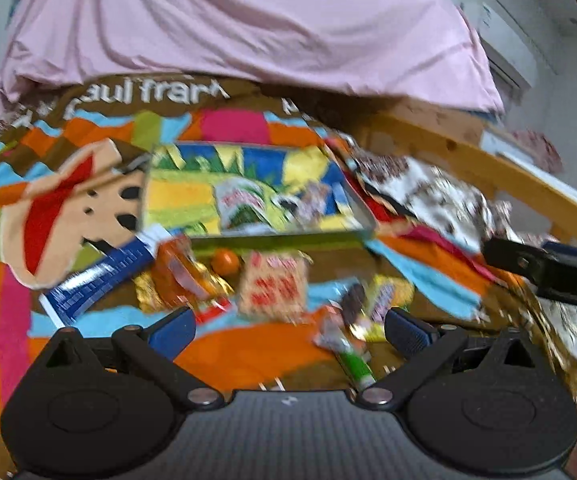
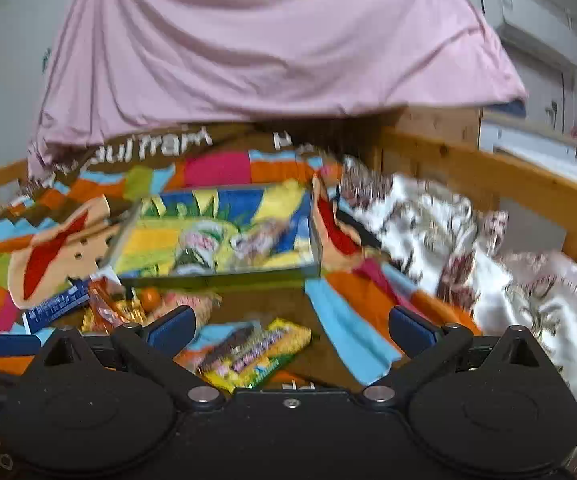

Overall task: Organize snacks
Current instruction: 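Lift both tools from the tray back toward the remaining snacks, then grasp the green tube with the left tool while the right tool grasps the yellow snack pack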

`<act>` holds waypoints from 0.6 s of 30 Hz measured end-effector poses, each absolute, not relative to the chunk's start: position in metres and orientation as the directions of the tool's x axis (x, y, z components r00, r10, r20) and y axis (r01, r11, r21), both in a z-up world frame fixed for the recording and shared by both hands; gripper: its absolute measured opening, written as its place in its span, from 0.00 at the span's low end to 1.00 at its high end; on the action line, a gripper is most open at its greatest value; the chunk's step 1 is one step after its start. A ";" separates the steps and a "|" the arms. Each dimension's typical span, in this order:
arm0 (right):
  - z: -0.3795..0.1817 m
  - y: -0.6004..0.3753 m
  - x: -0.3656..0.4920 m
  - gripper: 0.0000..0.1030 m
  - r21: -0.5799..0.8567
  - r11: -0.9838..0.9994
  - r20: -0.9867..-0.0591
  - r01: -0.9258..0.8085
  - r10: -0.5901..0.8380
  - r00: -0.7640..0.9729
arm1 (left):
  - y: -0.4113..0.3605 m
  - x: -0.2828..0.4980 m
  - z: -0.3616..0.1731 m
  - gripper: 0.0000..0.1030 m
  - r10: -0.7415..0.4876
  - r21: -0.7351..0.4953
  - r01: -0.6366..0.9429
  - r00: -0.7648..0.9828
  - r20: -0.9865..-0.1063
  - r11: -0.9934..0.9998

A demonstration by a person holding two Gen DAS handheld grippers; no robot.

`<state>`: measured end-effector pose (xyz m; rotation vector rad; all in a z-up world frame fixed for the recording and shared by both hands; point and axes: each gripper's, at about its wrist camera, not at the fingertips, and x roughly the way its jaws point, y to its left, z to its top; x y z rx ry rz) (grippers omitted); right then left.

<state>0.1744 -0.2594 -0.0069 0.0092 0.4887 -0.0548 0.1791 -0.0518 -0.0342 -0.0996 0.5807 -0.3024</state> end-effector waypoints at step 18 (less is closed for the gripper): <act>-0.048 -0.296 0.253 0.97 0.334 0.942 -0.696 0.016 0.235 0.679 | -0.092 0.200 -0.083 0.99 -0.451 -0.278 0.363 0.595 -0.665 0.889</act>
